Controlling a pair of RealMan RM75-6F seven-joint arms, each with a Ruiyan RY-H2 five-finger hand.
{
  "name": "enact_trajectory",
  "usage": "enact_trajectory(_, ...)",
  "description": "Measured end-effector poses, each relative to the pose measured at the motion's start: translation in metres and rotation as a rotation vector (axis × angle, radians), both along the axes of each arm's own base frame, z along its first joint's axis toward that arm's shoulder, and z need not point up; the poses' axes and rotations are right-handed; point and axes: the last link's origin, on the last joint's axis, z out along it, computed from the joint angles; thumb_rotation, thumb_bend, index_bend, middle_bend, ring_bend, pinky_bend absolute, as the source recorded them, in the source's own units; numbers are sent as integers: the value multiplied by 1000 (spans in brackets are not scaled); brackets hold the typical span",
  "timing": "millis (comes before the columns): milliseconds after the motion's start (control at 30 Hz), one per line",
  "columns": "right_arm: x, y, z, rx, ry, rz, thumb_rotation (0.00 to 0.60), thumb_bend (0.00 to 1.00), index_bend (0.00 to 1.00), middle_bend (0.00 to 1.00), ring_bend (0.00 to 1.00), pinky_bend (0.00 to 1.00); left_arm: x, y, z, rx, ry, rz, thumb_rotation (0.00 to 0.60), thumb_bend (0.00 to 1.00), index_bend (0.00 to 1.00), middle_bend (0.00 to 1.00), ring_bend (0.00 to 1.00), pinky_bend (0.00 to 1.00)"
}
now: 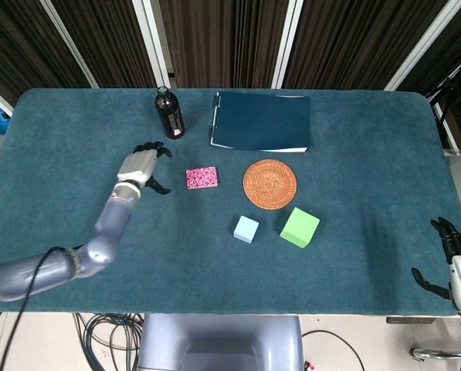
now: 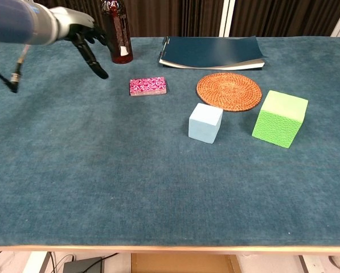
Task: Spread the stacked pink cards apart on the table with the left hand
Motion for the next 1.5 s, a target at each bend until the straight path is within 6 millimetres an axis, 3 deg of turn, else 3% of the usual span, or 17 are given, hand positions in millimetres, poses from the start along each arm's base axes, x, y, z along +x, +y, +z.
enact_trajectory(267,-1,1,1,-5,-17,-8,600,241,79,50,127,169,34,15,-39,-9,-13,13,600,88,338,151,33,34)
enact_trajectory(567,-4,1,3,-8,-39,-16,600,242,79,50,128,169,52,16,-68,-35,106,-21,600,88,362,151,33,25)
enact_trajectory(967,-4,3,4,-9,-48,-22,600,242,79,50,128,169,61,20,-80,-18,160,-36,600,121,373,152,33,13)
enact_trajectory(1500,-4,2,4,-9,-59,-29,600,242,79,50,129,169,57,25,-88,-17,179,-10,600,167,405,153,33,8)
